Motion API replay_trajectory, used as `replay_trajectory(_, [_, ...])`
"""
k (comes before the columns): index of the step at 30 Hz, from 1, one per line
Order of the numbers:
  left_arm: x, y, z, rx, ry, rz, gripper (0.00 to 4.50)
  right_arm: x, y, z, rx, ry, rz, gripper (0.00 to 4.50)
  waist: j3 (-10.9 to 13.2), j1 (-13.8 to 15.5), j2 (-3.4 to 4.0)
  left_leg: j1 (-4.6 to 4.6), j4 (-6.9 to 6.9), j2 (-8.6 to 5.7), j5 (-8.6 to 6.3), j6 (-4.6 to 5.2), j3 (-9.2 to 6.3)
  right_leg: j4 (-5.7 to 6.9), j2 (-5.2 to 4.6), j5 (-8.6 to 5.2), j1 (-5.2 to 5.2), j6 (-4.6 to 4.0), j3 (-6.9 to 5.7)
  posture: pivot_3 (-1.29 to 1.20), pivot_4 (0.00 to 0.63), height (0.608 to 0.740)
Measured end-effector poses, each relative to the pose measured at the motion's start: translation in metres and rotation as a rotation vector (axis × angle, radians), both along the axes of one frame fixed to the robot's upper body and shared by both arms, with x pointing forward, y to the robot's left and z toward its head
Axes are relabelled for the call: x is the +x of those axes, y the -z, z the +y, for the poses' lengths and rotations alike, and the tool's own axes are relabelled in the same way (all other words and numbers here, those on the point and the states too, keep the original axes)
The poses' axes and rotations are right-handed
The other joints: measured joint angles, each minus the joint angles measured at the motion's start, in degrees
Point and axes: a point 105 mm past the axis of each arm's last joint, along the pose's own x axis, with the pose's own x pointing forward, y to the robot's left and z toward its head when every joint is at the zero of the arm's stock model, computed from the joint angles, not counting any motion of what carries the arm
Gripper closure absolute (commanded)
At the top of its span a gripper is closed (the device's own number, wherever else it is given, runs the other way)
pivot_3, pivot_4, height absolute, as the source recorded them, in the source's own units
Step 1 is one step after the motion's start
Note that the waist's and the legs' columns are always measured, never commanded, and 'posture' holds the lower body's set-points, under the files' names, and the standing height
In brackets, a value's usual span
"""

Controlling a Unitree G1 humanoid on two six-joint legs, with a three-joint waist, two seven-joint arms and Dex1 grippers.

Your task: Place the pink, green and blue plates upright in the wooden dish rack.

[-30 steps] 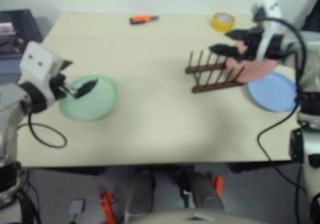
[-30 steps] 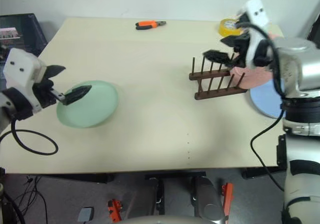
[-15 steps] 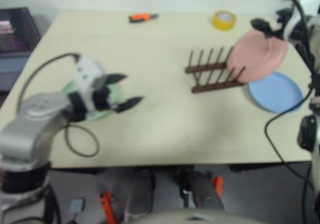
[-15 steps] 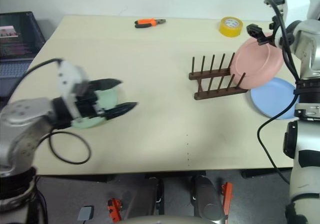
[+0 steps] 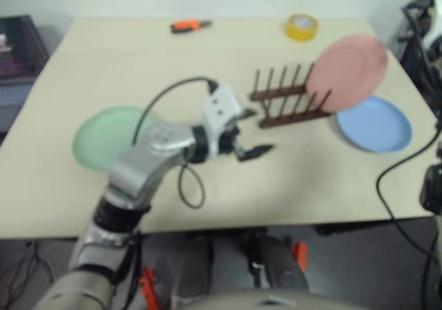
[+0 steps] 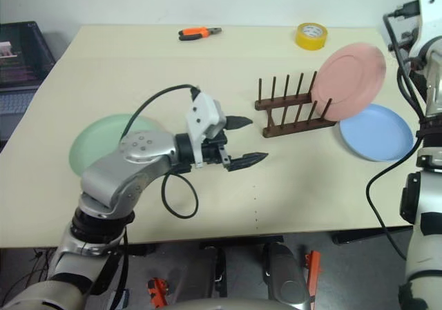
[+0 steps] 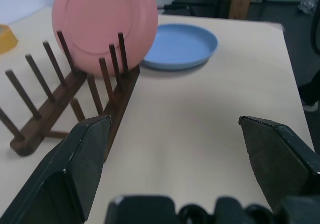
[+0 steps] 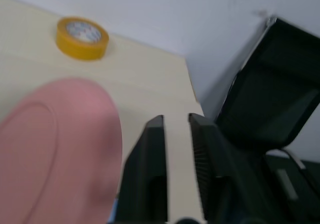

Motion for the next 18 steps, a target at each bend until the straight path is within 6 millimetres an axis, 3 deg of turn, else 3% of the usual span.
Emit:
replay_trajectory(9, [0.002,-0.001,0.002,0.004,-0.02,-0.007,0.0,-0.002,0.041,-0.005,0.007,0.008,0.163,4.48,0.0,0.1,0.01,0.01,0.0,-0.02,0.0,0.0,-0.02,-0.03,-0.02,0.0,0.02,0.01,0.0,0.0,0.15,0.74])
replay_trajectory(18, [0.002,-0.003,0.004,0.006,-0.035,-0.02,0.0,-0.004,0.051,-0.005,0.022,0.004,0.204,4.48,0.0,0.1,0.01,0.01,0.0,-0.02,0.0,0.0,-0.02,-0.03,-0.01,0.0,0.03,0.01,0.0,0.0,0.15,0.74])
